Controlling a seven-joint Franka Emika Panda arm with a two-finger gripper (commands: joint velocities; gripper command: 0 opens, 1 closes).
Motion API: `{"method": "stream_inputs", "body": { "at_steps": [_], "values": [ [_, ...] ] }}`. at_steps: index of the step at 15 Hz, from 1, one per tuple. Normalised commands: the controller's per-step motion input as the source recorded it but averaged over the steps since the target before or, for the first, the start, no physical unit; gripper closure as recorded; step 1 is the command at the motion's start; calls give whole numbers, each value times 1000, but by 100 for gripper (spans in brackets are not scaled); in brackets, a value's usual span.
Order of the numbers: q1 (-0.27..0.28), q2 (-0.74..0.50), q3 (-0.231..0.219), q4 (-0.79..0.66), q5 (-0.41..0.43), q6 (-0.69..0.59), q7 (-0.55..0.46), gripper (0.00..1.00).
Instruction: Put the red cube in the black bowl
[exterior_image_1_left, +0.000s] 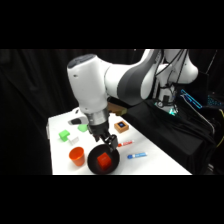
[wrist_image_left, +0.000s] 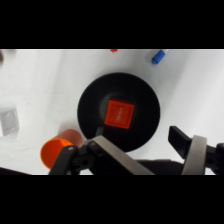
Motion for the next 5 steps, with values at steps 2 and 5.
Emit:
{"method": "stream_inputs", "body": {
  "at_steps": [2,5],
  "values": [
    [6,-207,0,175,24,-472,157,0],
    [11,-111,-24,203,2,-383,197,0]
  ]
}}
